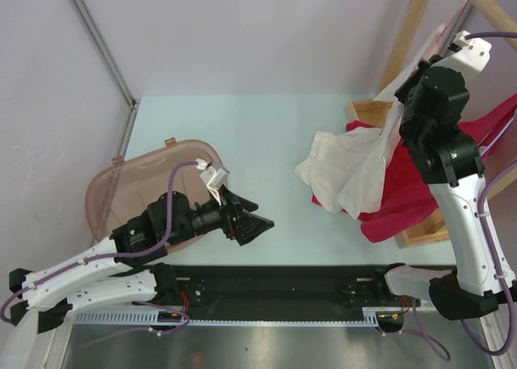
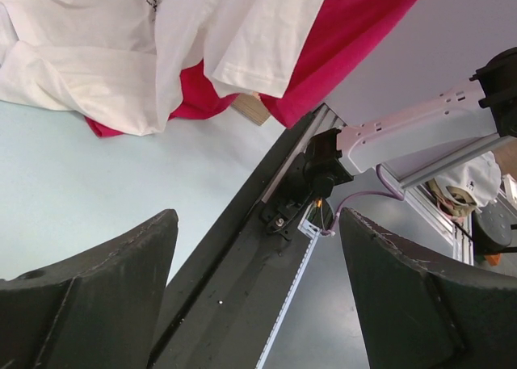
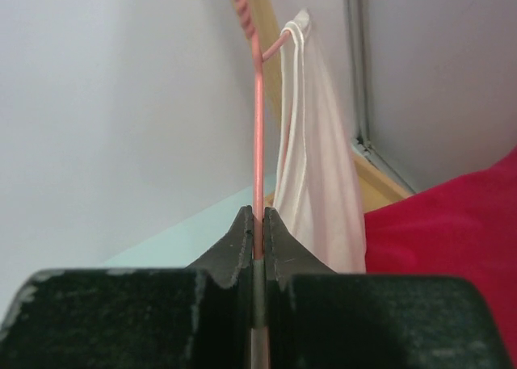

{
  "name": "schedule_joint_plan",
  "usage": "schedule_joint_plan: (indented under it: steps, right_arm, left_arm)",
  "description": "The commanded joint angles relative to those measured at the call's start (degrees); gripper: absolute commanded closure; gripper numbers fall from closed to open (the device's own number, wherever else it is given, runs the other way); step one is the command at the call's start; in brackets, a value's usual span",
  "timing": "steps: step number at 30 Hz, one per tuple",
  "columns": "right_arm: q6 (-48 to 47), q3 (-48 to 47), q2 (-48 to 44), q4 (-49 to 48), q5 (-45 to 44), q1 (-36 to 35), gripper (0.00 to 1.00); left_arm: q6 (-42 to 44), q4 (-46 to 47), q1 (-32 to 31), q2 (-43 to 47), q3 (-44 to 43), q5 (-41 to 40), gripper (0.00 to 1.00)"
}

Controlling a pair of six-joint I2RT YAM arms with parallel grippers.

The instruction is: Remove the t-shirt from the hanger

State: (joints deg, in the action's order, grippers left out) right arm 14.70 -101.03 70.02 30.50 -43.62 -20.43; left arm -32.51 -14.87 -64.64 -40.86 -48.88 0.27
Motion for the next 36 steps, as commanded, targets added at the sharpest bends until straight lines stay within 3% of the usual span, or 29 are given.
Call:
schedule_joint_plan:
  steps: [1,6,11,13,15,17,20,24,29,36]
  right_arm:
    - [-3.71,-0.93,-4.09,-5.46,13.06,-1.28,1.00]
    - [-3.62,3.46,-7.52,-2.29,31.89,-2.51,1.00]
    - [-2.05,11.37,-11.39,-8.78,56.15,-2.95,1.00]
    - [-0.55,14.63,-11.75,-11.76,63.11,-3.30,1.00]
    - [0.15,17.95,-12.27,-13.53,68.46,-3.48,1.00]
    - [1.99,20.25,-12.63,-16.08,69.98,-3.74,1.00]
    - [4.37,24.73,-13.15,-19.86,74.28,-4.01,1.00]
    - [6.74,28.43,-14.12,-22.24,74.12,-5.76,1.00]
    - [7.89,31.68,-15.53,-23.21,71.13,-10.15,1.00]
    - [7.36,31.07,-14.91,-22.33,68.05,-14.28,1.00]
  left_arm:
    - [1.13,0.19,-0.13,0.17,-2.79,-1.75,0.13]
    - [2.19,-3.22,-0.05,-2.11,-6.04,-5.36,0.12]
    - [1.75,-6.57,2.41,-2.91,-11.93,-7.75,0.10]
    - [1.14,-8.24,5.92,-2.91,-14.56,-6.96,0.14]
    - [0.79,-7.98,11.87,-3.00,-15.80,-0.74,0.17]
    - [-0.44,-4.83,17.50,-3.34,-16.86,9.51,0.19]
    - [-0.63,0.36,19.29,-4.40,-19.31,13.52,0.20]
    - [2.01,6.43,19.29,-9.57,-25.62,18.34,0.11]
    - [5.17,6.53,19.20,-20.82,-33.37,17.92,0.07]
    - [7.99,4.85,19.29,-29.01,-40.59,14.24,0.11]
